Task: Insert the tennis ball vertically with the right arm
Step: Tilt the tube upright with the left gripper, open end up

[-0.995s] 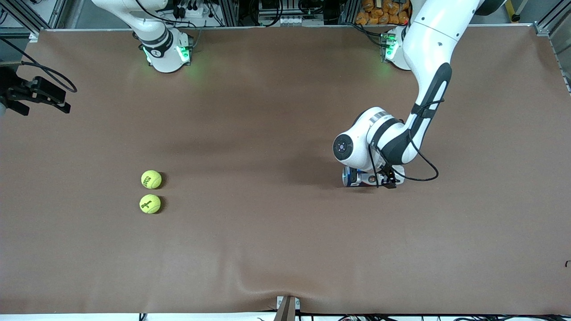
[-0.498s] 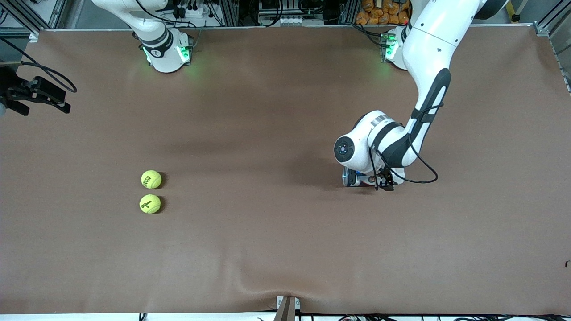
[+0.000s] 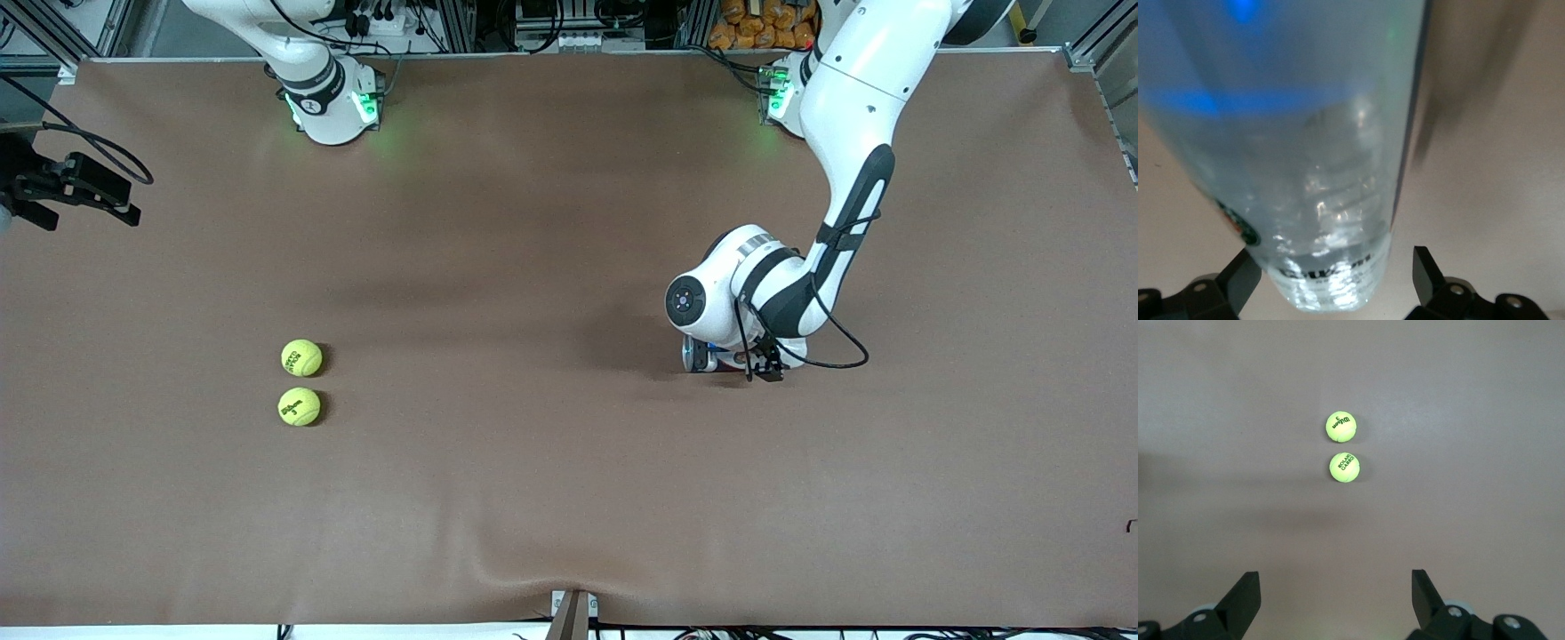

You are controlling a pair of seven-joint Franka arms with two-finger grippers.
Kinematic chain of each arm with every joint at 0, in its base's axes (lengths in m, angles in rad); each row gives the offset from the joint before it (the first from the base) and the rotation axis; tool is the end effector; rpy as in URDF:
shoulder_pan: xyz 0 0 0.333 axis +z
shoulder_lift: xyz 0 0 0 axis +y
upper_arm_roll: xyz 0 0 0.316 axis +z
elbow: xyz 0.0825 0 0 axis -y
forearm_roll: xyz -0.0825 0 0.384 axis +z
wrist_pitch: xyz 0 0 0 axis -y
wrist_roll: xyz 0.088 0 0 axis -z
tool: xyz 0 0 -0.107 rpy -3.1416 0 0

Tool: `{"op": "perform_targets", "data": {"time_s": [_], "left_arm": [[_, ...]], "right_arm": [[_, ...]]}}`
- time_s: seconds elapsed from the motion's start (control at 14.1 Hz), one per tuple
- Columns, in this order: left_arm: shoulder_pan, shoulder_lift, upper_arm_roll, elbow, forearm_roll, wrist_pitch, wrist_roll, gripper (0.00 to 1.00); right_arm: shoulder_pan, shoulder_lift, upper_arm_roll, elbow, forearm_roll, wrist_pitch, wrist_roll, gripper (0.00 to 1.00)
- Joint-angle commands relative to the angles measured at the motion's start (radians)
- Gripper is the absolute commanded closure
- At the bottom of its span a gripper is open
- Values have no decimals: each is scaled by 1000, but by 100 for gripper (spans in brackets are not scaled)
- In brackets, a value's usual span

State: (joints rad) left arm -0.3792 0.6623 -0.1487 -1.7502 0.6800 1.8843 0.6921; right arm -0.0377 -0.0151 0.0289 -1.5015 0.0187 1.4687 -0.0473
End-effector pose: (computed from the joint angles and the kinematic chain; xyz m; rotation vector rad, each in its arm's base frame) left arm 0.5536 -0.2630 0.1740 -1.8218 1.8754 0.7137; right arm 0.5395 -0.0025 0.6563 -3.1222 -0.0628 0.0268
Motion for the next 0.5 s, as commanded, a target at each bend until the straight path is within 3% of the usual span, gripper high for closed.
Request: {"op": "perform_targets", "data": {"time_s": [0.0, 0.43], "left_arm": [[6, 8, -3, 0, 18, 27, -16, 0], [6, 14, -2, -2, 16, 32, -20, 0]], "right_arm": [[-10, -14, 6, -11, 12, 4, -13, 0], [-10, -14, 6, -11, 12, 4, -13, 0]]}}
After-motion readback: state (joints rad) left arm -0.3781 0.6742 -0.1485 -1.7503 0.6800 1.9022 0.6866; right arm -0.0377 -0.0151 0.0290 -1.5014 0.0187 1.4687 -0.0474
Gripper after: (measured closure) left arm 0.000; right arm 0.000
